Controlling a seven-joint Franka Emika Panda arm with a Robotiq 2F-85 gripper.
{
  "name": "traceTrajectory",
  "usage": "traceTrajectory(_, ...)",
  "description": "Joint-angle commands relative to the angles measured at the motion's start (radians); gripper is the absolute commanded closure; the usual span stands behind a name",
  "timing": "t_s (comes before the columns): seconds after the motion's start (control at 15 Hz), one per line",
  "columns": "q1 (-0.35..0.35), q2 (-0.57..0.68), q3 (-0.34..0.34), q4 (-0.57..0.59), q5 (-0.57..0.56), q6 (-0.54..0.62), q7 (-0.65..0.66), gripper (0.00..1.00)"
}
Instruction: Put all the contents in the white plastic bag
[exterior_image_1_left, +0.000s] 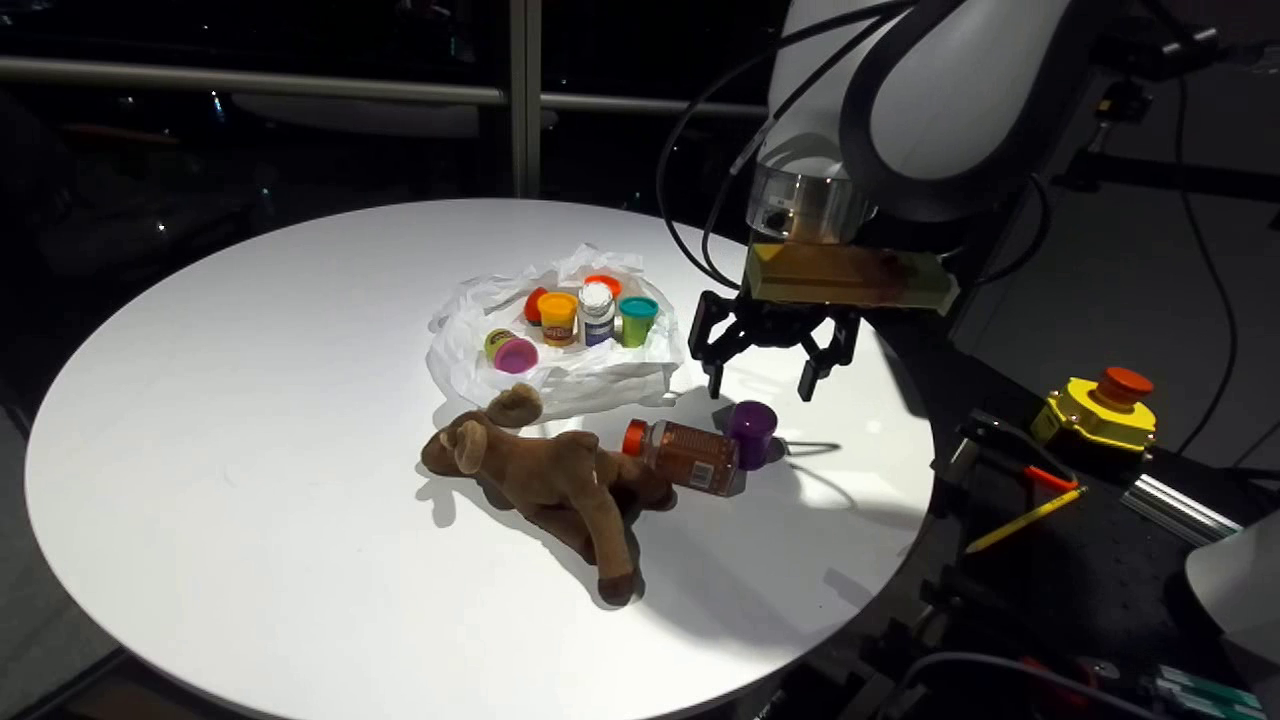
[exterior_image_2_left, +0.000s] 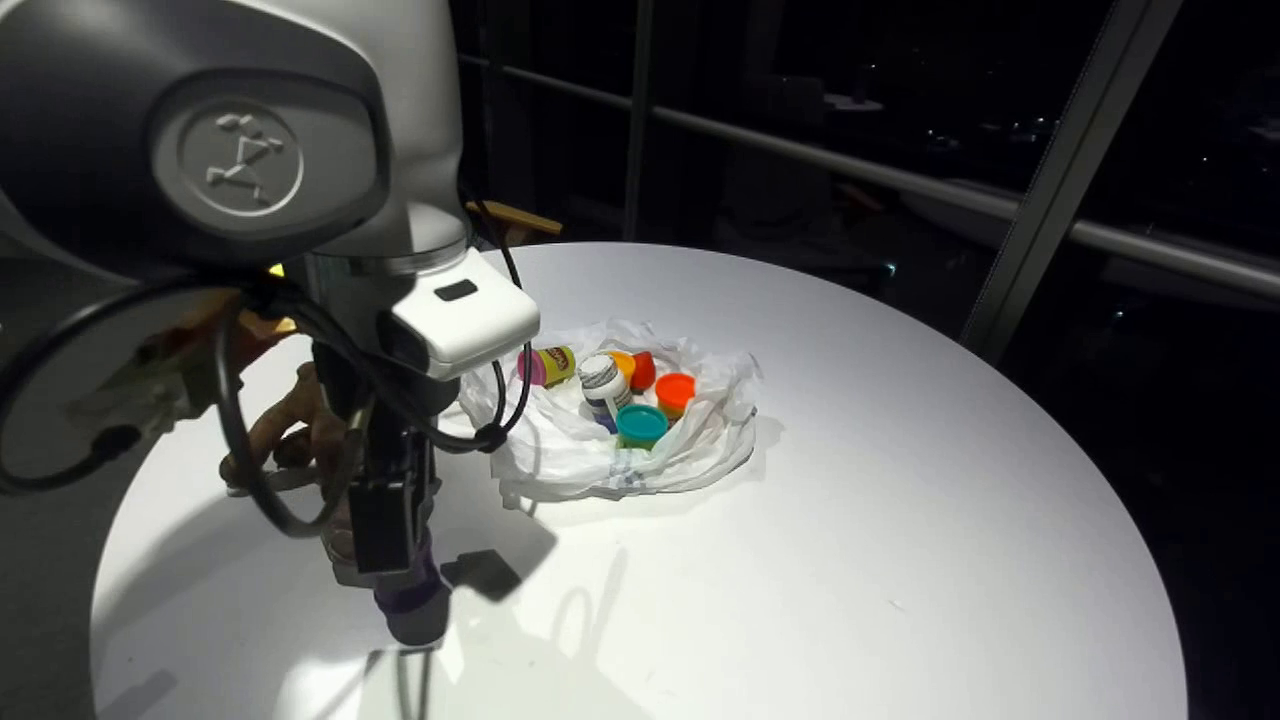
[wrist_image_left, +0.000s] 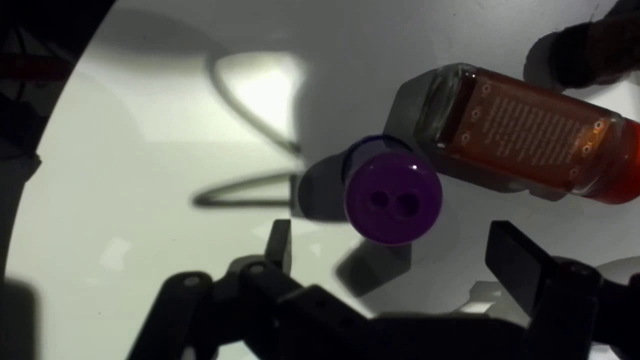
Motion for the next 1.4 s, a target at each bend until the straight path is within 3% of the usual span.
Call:
traceTrajectory(0.0, 0.019, 0.031, -0.009, -0.004, 0.008, 0.050, 0.031, 0.00)
traceTrajectory(0.2, 0.027, 0.055, -0.010, 0.003, 0.014, 0.059, 0.032, 0.00)
traceTrajectory(0.27, 0.032, 0.061, -0.014, 0.004, 0.011, 0.065, 0.035, 0.22)
traceTrajectory(0.33, 0.032, 0.065, -0.012, 0.006, 0.017, 0.060, 0.033, 0.26)
traceTrajectory(0.73, 0.037, 0.030, -0.019, -0.010, 0.022, 0.038, 0.040, 0.73)
traceTrajectory(1.13, 0.098, -0.111, -0.068, 0.016, -0.072, -0.031, 0.126, 0.74)
traceTrajectory(1.33, 0.094, -0.136, -0.024, 0.103, -0.142, -0.051, 0.170, 0.74)
